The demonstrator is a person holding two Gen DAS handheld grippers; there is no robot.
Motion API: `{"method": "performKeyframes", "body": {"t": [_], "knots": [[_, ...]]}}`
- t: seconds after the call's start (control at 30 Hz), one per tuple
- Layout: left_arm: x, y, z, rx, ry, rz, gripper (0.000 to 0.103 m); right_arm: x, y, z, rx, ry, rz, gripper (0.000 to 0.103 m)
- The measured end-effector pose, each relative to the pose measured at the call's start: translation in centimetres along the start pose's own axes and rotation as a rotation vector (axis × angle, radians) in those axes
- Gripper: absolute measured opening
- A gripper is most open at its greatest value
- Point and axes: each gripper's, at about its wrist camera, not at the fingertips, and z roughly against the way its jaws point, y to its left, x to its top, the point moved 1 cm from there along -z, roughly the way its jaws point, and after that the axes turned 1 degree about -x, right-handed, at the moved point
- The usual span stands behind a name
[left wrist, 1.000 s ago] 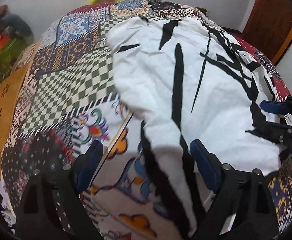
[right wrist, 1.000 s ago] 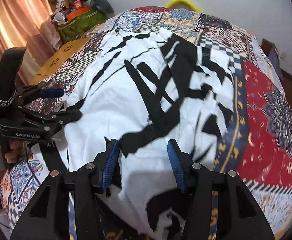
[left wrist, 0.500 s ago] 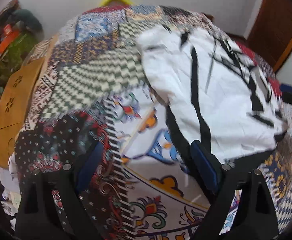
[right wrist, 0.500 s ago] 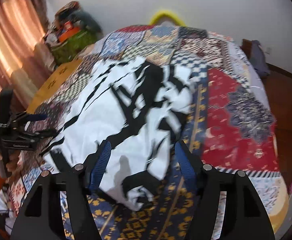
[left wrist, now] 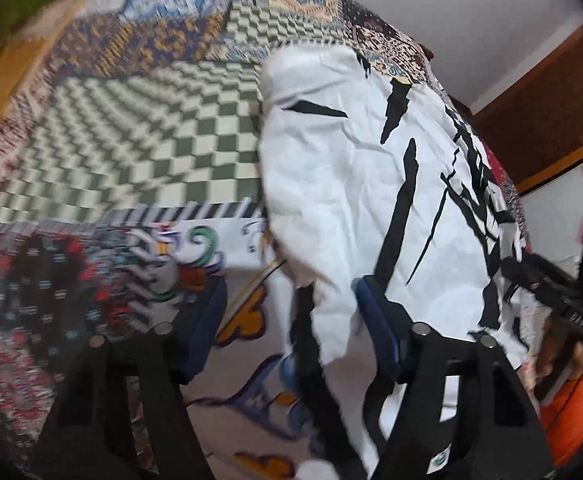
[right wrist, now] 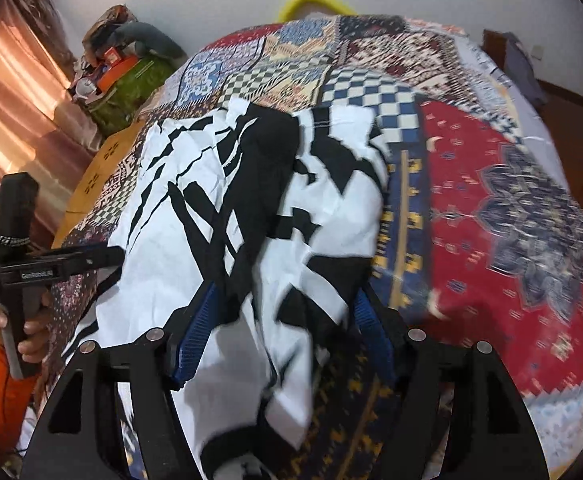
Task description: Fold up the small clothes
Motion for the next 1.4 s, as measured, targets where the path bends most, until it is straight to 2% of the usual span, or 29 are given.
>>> {"method": "performKeyframes", "body": {"t": [0.13, 0.23, 0.3, 0.33, 0.37, 0.4, 0.57, 0.63, 0.73, 1.0, 1.23, 1.4], "knots": [[0.7, -0.8, -0.7, -0.041, -0.014, -0.030, 0.066, 0.7, 0.8, -0.7, 0.017, -0.025, 0.019, 0.070], [1.1, -1.3, -1.1, -0.044, -0.018, -0.051, 0.065, 0.9, 1.3, -1.1, 0.023, -0.045, 0.026, 0.070], [1.3, -1.6, -1.3, -0.051, -0.022, -0.059, 0.055, 1.1, 1.6, -1.3, 0.019, -0.051, 0.030, 0.067], [1.4, -1.8, -1.4, -0.066, -0.020, -0.057, 0.043, 1.1, 1.8, -1.4, 0.010, -0.054, 0.039, 0.064], [1.4, -1.7, -1.5, -0.086, -0.015, -0.049, 0.036, 1.2, 2.0, -1.6, 0.002, -0.054, 0.048, 0.057], [1.4, -1.7, -1.5, -0.089, -0.016, -0.041, 0.034, 1.2, 2.3, -1.7, -0.015, -0.050, 0.068, 0.047], [1.2, -2.4, -0.8, -0.058, -0.052, -0.063, 0.011, 1.7, 3.1, -1.7, -0.015, -0.034, 0.111, 0.021], [1.2, -2.8, 0.0, -0.045, -0.078, -0.073, 0.008, 1.7, 2.9, -0.8, 0.020, -0.071, 0.075, 0.016], [0.9, -3.8, 2.5, -0.026, -0.142, -0.105, 0.007, 1.7, 3.3, 0.4, 0.040, -0.107, 0.052, 0.014], [-0.2, -4.9, 10.7, 0.058, -0.316, -0.182, 0.006, 2.3, 8.2, 4.6, 0.056, -0.197, 0.118, 0.013], [-1.4, -2.0, 17.6, 0.079, -0.422, -0.151, 0.006, 3.3, 14.3, 7.0, 0.074, -0.265, 0.194, 0.013], [-2.8, 1.7, 21.2, 0.130, -0.469, -0.120, 0.006, 3.6, 19.2, 6.2, 0.114, -0.275, 0.232, 0.013]]}}
